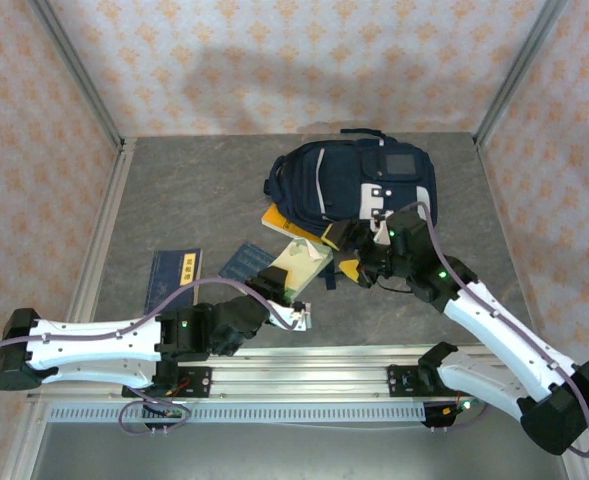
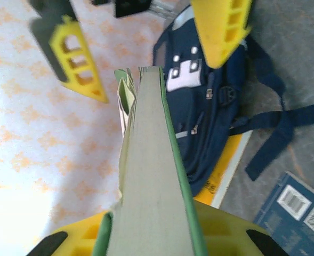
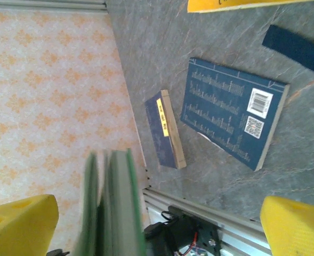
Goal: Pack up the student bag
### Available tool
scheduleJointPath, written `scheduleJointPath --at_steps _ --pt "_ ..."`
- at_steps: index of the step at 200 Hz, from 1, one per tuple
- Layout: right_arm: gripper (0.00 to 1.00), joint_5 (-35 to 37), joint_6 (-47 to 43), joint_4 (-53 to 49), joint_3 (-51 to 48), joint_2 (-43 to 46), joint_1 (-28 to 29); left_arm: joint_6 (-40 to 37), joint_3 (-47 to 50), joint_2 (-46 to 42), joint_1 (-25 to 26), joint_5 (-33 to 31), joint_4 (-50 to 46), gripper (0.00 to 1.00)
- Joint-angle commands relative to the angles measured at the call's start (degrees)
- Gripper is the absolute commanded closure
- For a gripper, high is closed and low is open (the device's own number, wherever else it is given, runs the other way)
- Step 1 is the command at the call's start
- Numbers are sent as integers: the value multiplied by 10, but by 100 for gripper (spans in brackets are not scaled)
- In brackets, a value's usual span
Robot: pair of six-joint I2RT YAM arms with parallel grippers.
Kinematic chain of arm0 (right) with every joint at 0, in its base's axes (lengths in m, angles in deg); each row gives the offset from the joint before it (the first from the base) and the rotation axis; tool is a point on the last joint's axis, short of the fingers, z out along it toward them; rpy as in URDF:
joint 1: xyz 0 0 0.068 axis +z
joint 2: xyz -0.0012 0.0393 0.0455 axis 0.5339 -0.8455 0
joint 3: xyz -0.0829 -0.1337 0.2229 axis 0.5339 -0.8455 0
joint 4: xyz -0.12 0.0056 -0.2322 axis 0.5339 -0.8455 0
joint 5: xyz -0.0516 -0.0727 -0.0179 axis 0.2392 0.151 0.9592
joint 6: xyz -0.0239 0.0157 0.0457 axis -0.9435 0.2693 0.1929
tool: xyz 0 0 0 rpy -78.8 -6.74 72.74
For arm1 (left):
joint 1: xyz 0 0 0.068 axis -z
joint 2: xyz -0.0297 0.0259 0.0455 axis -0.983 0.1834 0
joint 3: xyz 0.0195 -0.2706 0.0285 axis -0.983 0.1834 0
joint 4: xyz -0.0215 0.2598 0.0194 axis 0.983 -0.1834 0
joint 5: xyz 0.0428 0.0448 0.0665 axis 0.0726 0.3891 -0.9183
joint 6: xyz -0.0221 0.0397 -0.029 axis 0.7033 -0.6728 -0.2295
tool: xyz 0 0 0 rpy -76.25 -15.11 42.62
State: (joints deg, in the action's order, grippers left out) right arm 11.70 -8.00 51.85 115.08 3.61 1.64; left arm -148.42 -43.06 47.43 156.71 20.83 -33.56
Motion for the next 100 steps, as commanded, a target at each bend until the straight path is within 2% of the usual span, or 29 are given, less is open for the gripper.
scheduleJointPath --at_steps 1,19,36,80,100 --pt "4 -26 42 86 -17 -11 17 -44 -2 -12 3 -33 53 100" --pt "10 -30 65 137 -35 -22 29 -41 -1 -17 3 -31 55 100" --pt "22 -29 77 171 -44 -28 34 -35 2 -19 3 -27 51 100" --pt "74 6 87 174 -56 -7 32 -14 4 -23 3 -18 20 100" --pt "98 9 91 174 -56 -4 30 -3 3 -25 3 -8 3 96"
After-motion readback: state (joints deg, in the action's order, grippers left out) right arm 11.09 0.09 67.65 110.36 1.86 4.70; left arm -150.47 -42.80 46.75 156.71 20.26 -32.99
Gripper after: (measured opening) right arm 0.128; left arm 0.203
